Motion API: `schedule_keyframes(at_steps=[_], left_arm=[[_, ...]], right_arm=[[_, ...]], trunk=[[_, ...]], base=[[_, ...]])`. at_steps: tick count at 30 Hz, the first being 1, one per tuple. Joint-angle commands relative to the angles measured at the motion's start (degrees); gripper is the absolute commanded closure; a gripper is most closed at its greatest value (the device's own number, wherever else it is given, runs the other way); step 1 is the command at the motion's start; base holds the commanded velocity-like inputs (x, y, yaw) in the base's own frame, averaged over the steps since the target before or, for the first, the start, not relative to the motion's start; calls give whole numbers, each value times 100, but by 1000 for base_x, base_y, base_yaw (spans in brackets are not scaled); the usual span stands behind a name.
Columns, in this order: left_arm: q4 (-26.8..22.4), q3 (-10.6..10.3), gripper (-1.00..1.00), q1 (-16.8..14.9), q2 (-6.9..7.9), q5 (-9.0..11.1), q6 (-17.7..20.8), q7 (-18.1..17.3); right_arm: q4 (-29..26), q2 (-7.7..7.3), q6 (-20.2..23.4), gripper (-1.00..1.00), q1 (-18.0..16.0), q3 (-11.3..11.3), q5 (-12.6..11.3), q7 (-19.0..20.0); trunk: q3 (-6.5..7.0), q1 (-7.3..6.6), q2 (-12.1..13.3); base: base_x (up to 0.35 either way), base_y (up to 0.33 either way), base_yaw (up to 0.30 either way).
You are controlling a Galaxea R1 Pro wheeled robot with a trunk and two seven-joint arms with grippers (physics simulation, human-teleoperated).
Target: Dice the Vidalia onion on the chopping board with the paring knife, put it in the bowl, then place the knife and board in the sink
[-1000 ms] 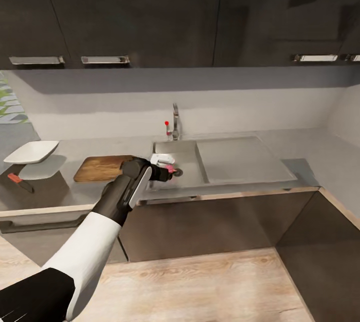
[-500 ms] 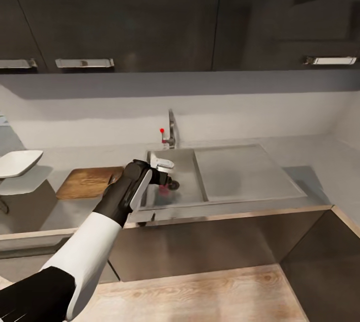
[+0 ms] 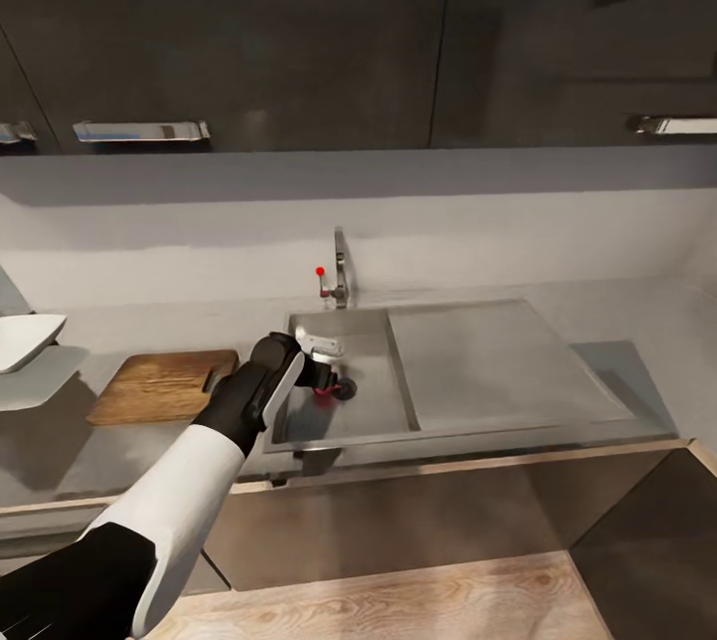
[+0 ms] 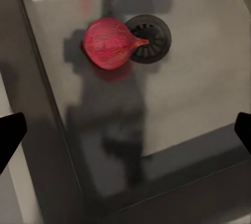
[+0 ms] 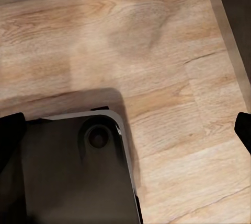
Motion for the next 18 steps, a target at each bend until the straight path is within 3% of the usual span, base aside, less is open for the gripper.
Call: schedule_keyframes(at_steps=[1, 9, 18], left_arm=[[6, -11, -100, -5, 1, 56, 19, 46], [39, -12, -100, -5, -16, 67, 15, 37], [32, -11, -100, -6, -27, 76, 12, 26]], right_arm=[[-11, -6, -12, -100, 1, 49, -50, -37], [-9, -6, -12, -100, 1, 57, -52, -37], [95, -6, -12, -100, 1, 50, -50, -37]], trunk=[[-10, 4, -11], [-10, 4, -11], [-10, 4, -11]], base=[[24, 0, 0], [17, 0, 0], [163, 0, 0]])
